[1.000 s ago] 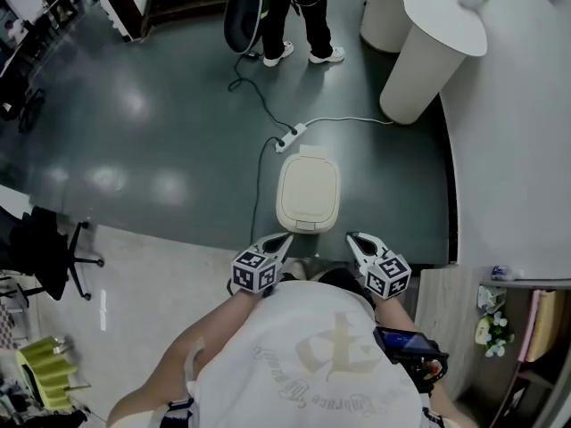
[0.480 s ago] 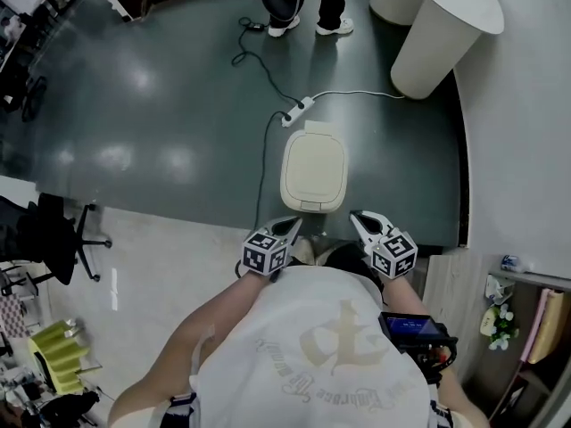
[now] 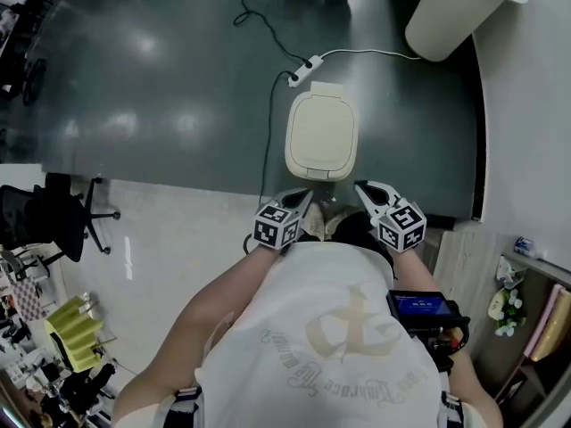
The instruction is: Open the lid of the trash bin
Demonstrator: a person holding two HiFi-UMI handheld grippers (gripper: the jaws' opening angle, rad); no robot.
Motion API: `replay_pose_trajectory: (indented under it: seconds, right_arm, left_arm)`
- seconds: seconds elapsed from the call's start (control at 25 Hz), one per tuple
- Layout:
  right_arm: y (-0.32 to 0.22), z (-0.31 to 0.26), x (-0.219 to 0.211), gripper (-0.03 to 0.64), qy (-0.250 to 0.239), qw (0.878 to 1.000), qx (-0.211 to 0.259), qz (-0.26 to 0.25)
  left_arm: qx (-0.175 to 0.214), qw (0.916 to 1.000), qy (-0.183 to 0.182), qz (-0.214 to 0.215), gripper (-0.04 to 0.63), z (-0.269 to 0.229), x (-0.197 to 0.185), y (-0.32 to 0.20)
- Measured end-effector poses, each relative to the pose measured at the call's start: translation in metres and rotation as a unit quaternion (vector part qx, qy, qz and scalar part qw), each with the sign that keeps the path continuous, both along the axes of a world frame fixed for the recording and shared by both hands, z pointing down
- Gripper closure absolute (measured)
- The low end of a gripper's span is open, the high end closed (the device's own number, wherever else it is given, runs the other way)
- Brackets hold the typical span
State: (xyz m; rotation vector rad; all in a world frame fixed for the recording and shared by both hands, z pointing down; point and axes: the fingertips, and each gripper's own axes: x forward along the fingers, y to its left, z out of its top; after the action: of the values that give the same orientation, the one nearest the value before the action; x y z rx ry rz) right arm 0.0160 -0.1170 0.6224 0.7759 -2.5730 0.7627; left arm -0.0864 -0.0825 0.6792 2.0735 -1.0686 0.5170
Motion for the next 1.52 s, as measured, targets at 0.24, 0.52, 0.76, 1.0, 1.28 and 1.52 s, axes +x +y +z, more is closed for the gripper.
replay_pose_trajectory:
  seconds: [0.24, 0.52, 0.76, 1.0, 1.28, 1.52]
  right_arm:
    - [-0.004, 0.009, 0.004, 0.614, 0.001, 1.0, -0.012, -0.004]
    - [-0.033, 0.036, 0.018, 0.614, 0.002, 1.0, -0.03, -0.007]
    - [-0.041, 0.043, 0.02, 0.614, 0.004, 0.999, -0.042, -0.009]
    - [-0.043, 0.045, 0.022, 0.614, 0.006, 0.999, -0.051, -0.006]
    - [-0.047, 0.042, 0.02, 0.614, 0.007, 0.999, -0.051, -0.011]
    - [-0.048, 0.04, 0.011, 0.615, 0.004, 0.998, -0.052, -0.026]
  left_arm:
    - [-0.022, 0.9997, -0.011, -0.007, 0.581, 0.024, 0.012, -0.013]
    - [-0.046, 0.9979, -0.041, -0.022, 0.581, 0.061, 0.025, -0.052]
    - [-0.066, 0.9951, -0.066, -0.032, 0.581, 0.081, 0.024, -0.064]
    - [-0.085, 0.9916, -0.089, -0.04, 0.581, 0.095, 0.018, -0.062]
    - [-0.093, 0.9896, -0.101, -0.044, 0.581, 0.094, 0.013, -0.056]
    - [-0.093, 0.9903, -0.091, -0.049, 0.581, 0.091, 0.014, -0.05]
